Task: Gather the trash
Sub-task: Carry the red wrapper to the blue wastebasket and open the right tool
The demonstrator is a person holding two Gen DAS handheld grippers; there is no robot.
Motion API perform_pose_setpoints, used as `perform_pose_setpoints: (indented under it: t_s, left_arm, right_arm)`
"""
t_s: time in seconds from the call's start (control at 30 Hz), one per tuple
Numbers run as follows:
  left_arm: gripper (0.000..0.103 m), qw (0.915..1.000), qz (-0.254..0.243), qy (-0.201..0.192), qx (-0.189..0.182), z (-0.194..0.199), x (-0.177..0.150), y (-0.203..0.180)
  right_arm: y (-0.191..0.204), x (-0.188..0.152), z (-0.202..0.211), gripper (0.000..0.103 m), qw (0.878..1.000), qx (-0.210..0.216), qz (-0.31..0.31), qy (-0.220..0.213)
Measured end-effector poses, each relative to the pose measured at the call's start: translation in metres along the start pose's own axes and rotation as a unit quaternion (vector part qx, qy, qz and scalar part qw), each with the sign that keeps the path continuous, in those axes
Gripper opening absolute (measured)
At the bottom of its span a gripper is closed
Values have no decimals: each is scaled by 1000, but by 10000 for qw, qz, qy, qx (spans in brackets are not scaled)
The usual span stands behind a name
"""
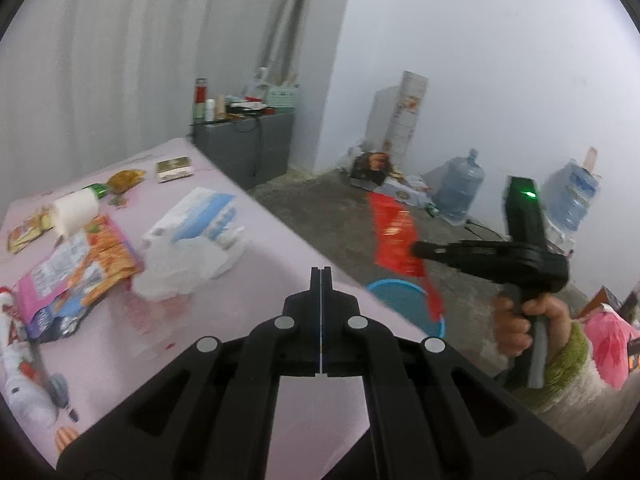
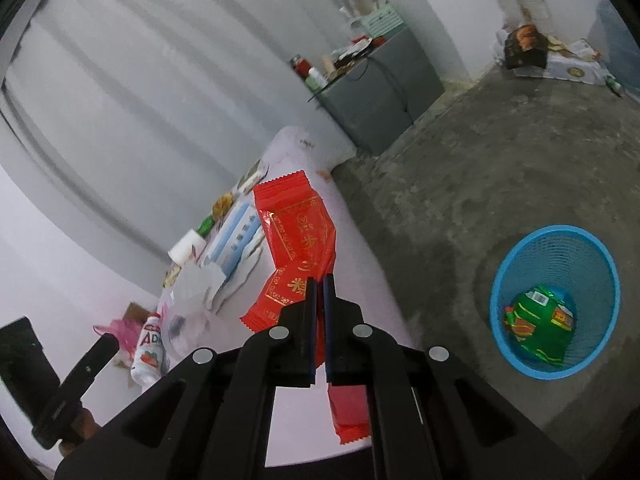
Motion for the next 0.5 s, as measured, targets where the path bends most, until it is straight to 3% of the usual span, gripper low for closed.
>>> perform_pose_setpoints:
  t_s: [0.03,0.07,0.1,0.17,0.33,0.4,0.43,0.5]
  left_arm:
    - [20,9999,85,-4,76,4,-2,8]
    - [52,9997,203,29,161,5,-5,18]
    - [67,9992,309,61,226,5,-7,26]
    - [67,9968,745,103,284,5,-11,49]
    - [69,9829,1697,719,-36,-34,-28,85]
    - [66,9783,1926,740,-207,-44,-32,90]
    - [62,9784,1925,713,-240,-47,-32,91]
    - [39,9798,1849,729,-213,-53,-33,91]
  right_arm:
    - [-2,1,4,3,10000,5,-17,-28]
    - [-5,2,7,3,10000,2,-23,-58]
    - [-8,2,12,3,9999,-16,-17,-99]
    - [-12,3,17,3,9999,-29,-12,-137]
    - [-25,1,23,3,9998,3,-141,-174]
    - [-29,-1,24,3,9997,-5,-178,-159]
    - [-30,-1,25,3,9997,-10,-186,-161]
    - [-34,-2,28,3,9996,-30,-208,-183]
Point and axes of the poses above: each gripper's, at about its wrist camera, not at the fingertips, and z roughly against the way its jaws point, y to its left, x to its top, the point moved 9 cm from there along -z, roughly the way its jaws point
